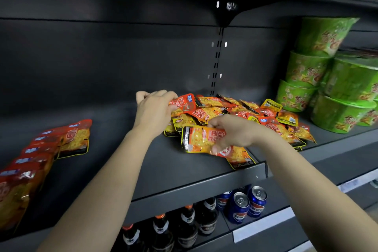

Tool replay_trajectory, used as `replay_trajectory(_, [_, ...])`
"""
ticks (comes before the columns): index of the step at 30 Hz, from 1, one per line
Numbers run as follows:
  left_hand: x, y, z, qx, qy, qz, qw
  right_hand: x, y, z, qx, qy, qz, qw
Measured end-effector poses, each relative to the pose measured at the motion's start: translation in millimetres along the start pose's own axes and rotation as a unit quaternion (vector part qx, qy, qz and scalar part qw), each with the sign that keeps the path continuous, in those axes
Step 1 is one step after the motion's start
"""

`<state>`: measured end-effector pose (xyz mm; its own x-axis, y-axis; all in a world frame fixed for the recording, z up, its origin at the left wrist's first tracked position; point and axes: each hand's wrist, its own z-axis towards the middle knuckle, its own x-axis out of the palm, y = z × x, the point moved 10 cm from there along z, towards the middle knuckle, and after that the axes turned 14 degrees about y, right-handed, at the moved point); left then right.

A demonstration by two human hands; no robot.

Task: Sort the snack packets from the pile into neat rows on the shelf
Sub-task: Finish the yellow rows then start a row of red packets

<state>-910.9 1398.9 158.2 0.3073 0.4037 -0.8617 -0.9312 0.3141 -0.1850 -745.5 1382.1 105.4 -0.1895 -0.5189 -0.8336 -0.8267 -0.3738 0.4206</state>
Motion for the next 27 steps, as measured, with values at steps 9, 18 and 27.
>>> replay_trajectory(9, [-42, 68, -30, -0.088, 0.003, 0.068, 0.994, -26, 38, 30, -0.104, -0.109, 0.19, 0.97])
replay_trajectory(18, [-106, 166, -85, -0.182, -0.002, 0.106, 0.977, -7, 124, 97, -0.202, -0.087, 0.421, 0.88])
replay_trajectory(27, [-128, 234, -114, -0.231, 0.038, 0.118, 0.965, 38, 193, 155, -0.181, -0.04, 0.458, 0.869])
